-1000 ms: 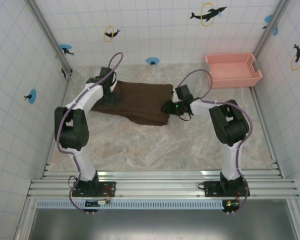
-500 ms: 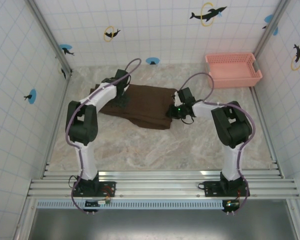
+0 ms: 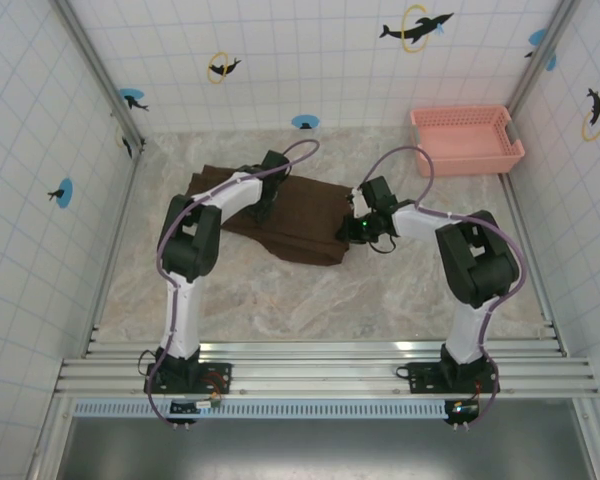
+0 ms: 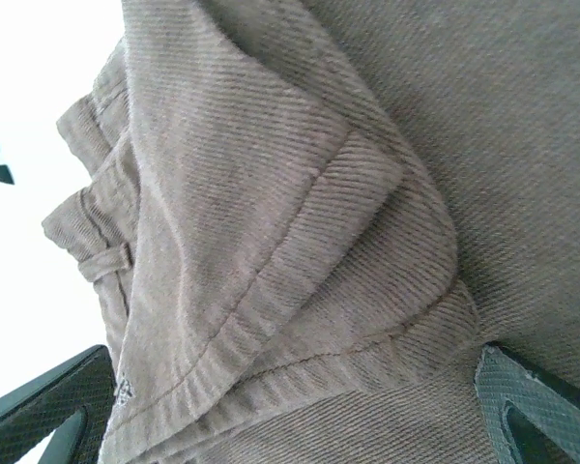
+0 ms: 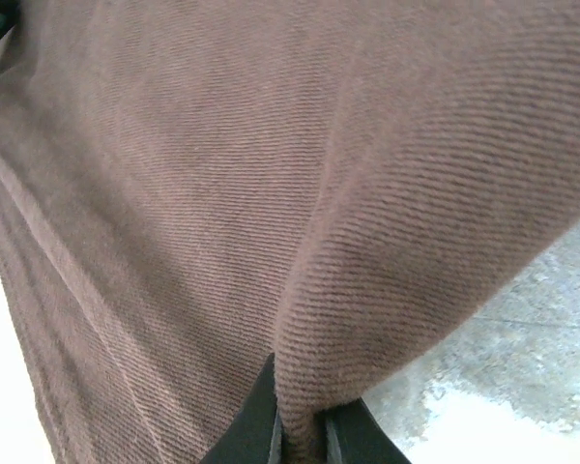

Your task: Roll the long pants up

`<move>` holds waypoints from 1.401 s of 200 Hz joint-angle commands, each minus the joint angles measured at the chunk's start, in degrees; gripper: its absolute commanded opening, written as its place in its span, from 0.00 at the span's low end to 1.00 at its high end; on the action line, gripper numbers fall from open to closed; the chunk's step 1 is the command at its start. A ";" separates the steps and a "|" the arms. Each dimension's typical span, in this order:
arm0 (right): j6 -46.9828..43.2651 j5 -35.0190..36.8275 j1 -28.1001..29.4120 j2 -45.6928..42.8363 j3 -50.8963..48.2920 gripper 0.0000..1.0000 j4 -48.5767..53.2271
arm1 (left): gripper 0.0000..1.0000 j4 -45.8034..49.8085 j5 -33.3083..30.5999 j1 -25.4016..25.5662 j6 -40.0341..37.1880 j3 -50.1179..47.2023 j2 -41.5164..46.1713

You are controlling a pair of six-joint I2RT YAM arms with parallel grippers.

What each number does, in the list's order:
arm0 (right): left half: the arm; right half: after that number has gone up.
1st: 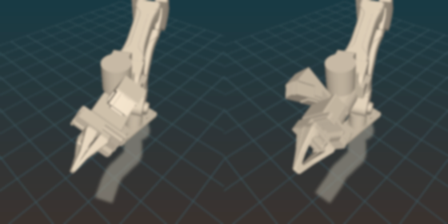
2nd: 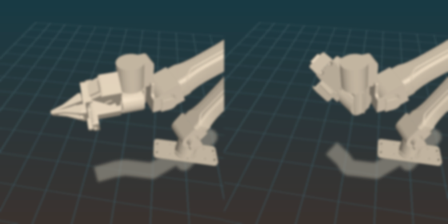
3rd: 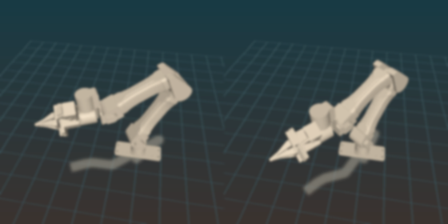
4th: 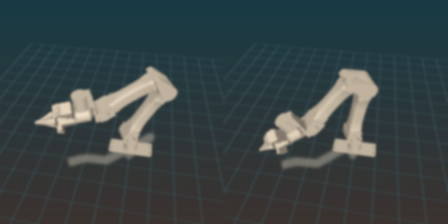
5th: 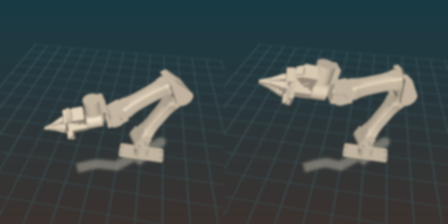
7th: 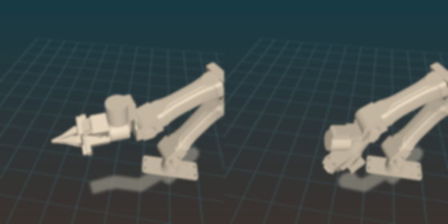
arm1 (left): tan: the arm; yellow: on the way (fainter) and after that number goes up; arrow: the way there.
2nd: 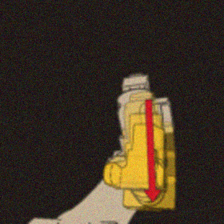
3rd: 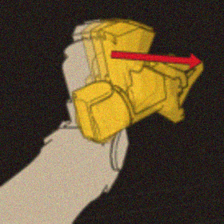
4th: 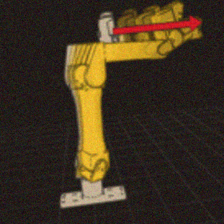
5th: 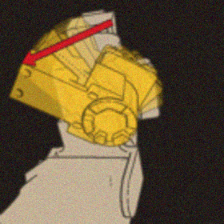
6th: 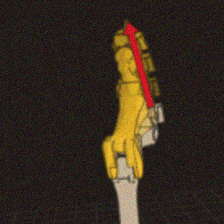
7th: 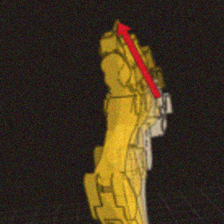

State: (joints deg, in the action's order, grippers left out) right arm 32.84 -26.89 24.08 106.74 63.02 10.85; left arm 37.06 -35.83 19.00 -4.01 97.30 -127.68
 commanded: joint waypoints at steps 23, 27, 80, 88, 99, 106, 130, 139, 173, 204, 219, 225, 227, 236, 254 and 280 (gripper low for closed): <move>-4.66 -1.13 -0.44 -4.52 -1.50 0.08 8.31 | 0.90 1.17 -5.19 -0.94 -2.22 6.92 -6.17; -4.79 -1.12 -0.49 -4.60 -1.63 0.08 8.31 | 0.86 1.74 -5.04 -0.90 -2.17 7.69 -6.53; -5.44 -2.46 -0.50 -5.64 -3.17 0.08 9.81 | 0.44 5.88 -4.01 -0.94 -2.78 15.24 -12.48; -5.66 -2.37 -0.44 -5.74 -3.41 0.08 10.57 | 0.32 6.64 -3.82 -0.90 -2.42 16.15 -12.68; -6.10 -2.43 -0.46 -5.95 -3.81 0.08 10.94 | 0.19 7.06 -3.72 -0.94 -2.14 16.90 -12.48; -6.36 -2.22 -0.46 -6.22 -4.11 0.08 11.44 | 0.13 7.38 -3.60 -0.98 -2.07 17.57 -12.34; -7.52 -1.21 -0.47 -7.45 -5.57 0.08 13.08 | 0.12 9.47 -3.71 -1.79 -2.05 21.04 -12.23; -7.99 -0.90 -0.53 -7.95 -6.12 0.08 13.67 | 0.15 10.36 -3.91 -2.39 -2.24 22.51 -12.33; -8.52 -0.39 -0.58 -10.67 -8.80 0.08 15.00 | 0.23 11.77 -4.34 -5.72 -4.30 28.35 -13.48; -8.24 -0.31 -0.57 -12.74 -11.19 0.08 15.23 | 0.47 13.16 -5.07 -8.87 -7.08 36.49 -17.66; -7.74 0.01 -0.41 -13.65 -12.24 0.08 15.26 | 0.61 11.97 -5.84 -10.06 -8.40 38.70 -19.46; -7.55 0.15 -0.35 -14.03 -12.71 0.08 15.17 | 0.63 11.47 -5.91 -10.56 -8.70 39.31 -19.96; -7.42 0.15 -0.28 -14.19 -12.92 0.08 15.16 | 0.66 11.35 -5.91 -10.59 -8.73 39.44 -20.08; -6.79 0.36 -0.11 -14.73 -13.34 0.12 15.12 | 0.79 10.68 -6.36 -11.28 -8.60 39.90 -20.24; -5.82 0.10 0.47 -15.71 -13.81 0.33 15.41 | 0.87 10.66 -7.52 -11.85 -7.48 39.33 -19.13; -7.59 3.20 2.05 -20.55 -12.52 0.65 19.88 | 0.94 11.56 -4.92 -11.78 -3.19 32.22 -12.10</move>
State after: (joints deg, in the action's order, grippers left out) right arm 26.92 -26.15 24.69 92.14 49.91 26.33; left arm 47.00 -41.54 6.42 -10.72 134.04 -145.75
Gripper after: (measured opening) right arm 0.572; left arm 0.922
